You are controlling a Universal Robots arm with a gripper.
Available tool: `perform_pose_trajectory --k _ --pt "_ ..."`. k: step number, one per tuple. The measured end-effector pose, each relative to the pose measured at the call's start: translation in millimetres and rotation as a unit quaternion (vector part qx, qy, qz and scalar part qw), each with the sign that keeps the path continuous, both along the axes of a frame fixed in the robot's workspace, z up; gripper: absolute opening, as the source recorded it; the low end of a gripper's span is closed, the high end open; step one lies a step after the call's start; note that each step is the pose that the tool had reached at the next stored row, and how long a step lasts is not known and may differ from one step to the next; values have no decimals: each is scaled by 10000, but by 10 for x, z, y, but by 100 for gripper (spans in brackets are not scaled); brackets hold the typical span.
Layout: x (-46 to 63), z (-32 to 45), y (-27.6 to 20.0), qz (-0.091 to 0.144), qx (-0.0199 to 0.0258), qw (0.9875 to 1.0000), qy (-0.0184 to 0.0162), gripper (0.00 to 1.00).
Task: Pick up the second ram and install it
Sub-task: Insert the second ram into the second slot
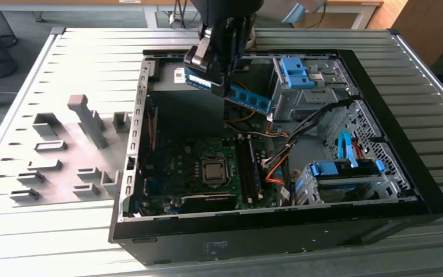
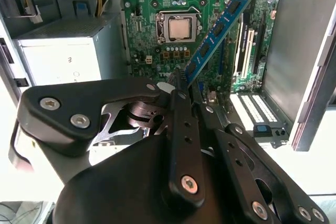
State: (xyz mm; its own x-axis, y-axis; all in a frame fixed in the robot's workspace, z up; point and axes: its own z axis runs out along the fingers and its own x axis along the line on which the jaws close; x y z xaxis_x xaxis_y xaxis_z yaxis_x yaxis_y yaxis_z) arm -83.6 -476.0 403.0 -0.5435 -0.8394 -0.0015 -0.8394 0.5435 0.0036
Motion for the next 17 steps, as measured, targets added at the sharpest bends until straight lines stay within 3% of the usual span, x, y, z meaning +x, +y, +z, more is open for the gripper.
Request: perform_pose_trajectory --k 17 --pt "0 -7 0 -336 0 9994 0 14"
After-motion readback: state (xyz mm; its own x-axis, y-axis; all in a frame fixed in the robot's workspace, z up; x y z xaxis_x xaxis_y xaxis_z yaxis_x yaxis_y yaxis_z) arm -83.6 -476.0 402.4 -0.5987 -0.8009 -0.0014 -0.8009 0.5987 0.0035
